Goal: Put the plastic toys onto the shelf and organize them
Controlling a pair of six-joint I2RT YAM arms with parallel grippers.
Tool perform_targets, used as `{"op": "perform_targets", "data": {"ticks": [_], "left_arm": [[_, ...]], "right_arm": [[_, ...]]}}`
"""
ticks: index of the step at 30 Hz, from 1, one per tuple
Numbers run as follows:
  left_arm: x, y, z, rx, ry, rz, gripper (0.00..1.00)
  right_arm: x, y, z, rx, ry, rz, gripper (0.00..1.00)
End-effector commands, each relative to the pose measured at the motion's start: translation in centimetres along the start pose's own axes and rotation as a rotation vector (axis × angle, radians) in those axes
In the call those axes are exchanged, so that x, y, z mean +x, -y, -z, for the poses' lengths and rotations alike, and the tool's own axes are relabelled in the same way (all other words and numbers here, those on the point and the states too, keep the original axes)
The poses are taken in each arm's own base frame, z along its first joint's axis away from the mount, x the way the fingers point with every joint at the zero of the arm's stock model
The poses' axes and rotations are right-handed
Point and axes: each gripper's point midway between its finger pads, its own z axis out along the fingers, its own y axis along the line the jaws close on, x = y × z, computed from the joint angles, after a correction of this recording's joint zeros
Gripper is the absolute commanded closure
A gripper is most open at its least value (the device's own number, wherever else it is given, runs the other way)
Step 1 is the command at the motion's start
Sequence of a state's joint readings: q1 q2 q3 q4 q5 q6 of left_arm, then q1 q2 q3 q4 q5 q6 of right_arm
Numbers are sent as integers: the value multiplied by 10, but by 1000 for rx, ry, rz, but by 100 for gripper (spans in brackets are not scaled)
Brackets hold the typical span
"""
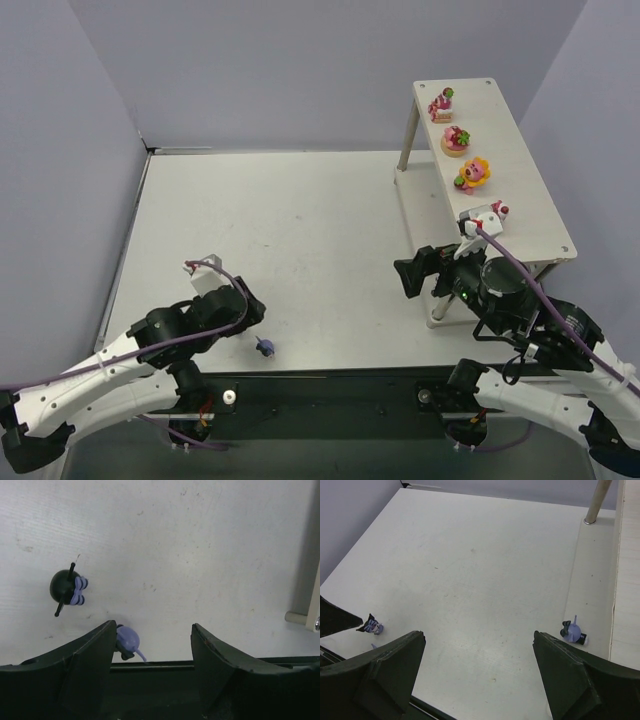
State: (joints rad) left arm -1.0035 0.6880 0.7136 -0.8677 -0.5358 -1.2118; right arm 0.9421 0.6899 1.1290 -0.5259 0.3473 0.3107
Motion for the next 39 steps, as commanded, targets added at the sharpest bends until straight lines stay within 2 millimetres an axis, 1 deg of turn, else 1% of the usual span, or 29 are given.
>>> {"op": "perform_targets", "data": {"ticks": [1,3,4,9,12,13,14,15,17,19,24,27,33,35,39], "left_arm": [[24,-34,19,-152,-129,42,30],[27,-38,22,-184,-140,53,29],[28,-43,25,-212,-146,52,29],[43,-45,23,-252,-206,91,29],[54,-43,15,-248,-224,134,29],[56,-35,12,-220,-227,165,29],[63,-39,7,-231,-239,168,29],[69,-33,5,-213,-264,191,29],[81,-40,-2,-242,-284,194,29],[86,-41,-7,-252,-291,194,29],[86,-33,-16,-228,-272,192,29],[88,-31,-21,-224,-270,192,29],[98,-37,-28,-244,-283,192,29],[98,-39,-30,-250,-278,196,29],[101,-42,-32,-252,-277,208,33]], "right_arm": [[-10,9,3,35,60,-13,5],[-11,10,4,39,67,-17,5],[-11,11,5,38,71,-21,5],[-9,13,3,50,73,-19,5],[-8,15,2,60,73,-15,5],[-8,14,2,58,73,-15,5],[-8,14,2,60,73,-14,5],[-7,14,1,61,71,-12,5],[-9,15,2,61,75,-11,5],[-9,15,2,64,76,-13,5],[-7,16,1,69,71,-8,5],[-6,16,0,69,70,-5,5],[-7,17,3,67,76,-7,5],[-8,18,4,67,81,-11,6],[-8,20,6,72,86,-13,6]]}}
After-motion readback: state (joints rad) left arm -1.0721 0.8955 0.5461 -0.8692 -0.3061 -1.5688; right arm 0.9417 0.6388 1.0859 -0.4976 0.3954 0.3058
